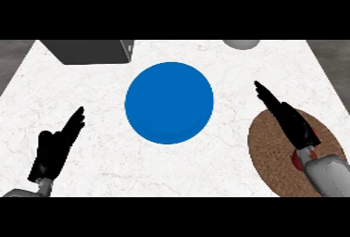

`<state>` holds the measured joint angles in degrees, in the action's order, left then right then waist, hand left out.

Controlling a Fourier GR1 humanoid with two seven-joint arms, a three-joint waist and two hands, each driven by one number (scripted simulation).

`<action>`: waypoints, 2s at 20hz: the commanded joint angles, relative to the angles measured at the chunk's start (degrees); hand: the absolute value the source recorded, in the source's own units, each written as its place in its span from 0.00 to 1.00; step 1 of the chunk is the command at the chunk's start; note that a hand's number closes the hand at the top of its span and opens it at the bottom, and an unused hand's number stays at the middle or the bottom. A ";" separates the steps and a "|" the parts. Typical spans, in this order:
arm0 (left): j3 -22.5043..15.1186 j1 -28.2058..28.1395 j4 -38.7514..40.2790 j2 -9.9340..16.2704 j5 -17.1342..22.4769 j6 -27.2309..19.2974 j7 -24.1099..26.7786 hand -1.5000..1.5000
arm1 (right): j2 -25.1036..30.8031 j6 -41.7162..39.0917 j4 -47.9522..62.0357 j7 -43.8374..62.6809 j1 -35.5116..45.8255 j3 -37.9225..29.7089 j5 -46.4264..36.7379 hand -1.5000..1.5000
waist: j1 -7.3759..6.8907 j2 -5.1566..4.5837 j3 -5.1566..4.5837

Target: Pick the tomato from the placemat and place it in the plate

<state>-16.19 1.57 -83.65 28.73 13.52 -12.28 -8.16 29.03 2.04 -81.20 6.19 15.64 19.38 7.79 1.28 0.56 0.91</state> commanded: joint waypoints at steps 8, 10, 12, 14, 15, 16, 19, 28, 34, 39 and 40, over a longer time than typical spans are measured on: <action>5.41 10.08 -8.20 0.58 0.16 0.44 5.79 0.50 | 10.59 9.01 5.68 -0.41 2.39 1.34 -21.43 1.00 | -0.26 0.26 -2.08; 6.73 11.32 -9.07 1.05 1.73 1.97 5.97 0.50 | -1.04 21.35 6.72 0.98 -1.73 4.25 -25.34 1.00 | -1.06 -0.43 -1.01; 7.42 12.47 -7.90 0.87 1.92 2.10 5.67 0.50 | -10.96 29.83 8.88 -4.89 -3.82 0.12 -20.88 0.00 | -1.12 -0.85 -0.76; 8.07 13.16 -9.13 0.62 2.61 1.62 4.50 0.50 | -15.04 33.87 7.03 -12.82 -8.44 -2.44 -16.81 0.00 | -0.36 -0.63 -0.64; 8.70 13.38 -8.12 1.12 3.56 3.23 4.76 0.50 | -16.20 34.54 5.47 -15.72 -9.18 -3.11 -15.60 0.00 | -0.29 -0.60 -0.73; 7.03 13.49 -8.54 -0.05 1.70 1.57 3.64 0.50 | -17.07 35.12 5.52 -20.36 -11.07 -3.87 -14.43 0.00 | -0.30 -0.59 -0.72; 10.66 14.08 -7.13 2.11 3.22 4.99 4.43 0.50 | -17.18 34.72 2.81 -27.01 -13.64 -6.22 -12.44 0.00 | -0.76 -0.50 -0.86; 10.97 12.23 -6.84 0.32 1.68 4.94 4.97 0.50 | 4.03 27.96 -14.88 2.93 -18.77 -6.51 -24.91 0.00 | 0.05 0.01 -1.32; 10.61 13.15 -7.76 0.28 1.03 5.02 4.55 0.50 | 14.82 13.49 -17.53 25.47 -17.44 -5.36 -27.98 0.00 | -0.87 -0.19 -1.45; 10.90 14.84 -7.28 0.17 1.60 5.92 3.59 0.50 | 18.59 -1.19 -24.67 41.72 -15.21 -1.08 -23.92 0.00 | -1.37 -0.45 -1.27; 9.42 13.13 -8.46 -1.60 0.26 4.40 4.15 0.50 | 18.69 -3.18 -26.14 45.05 -14.50 -1.39 -22.29 0.00 | -1.55 -0.39 -1.17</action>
<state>-5.81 14.80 -91.04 28.33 14.59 -7.06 -3.47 44.98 8.06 -102.43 39.19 -0.91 16.46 -17.43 0.21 0.20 -0.39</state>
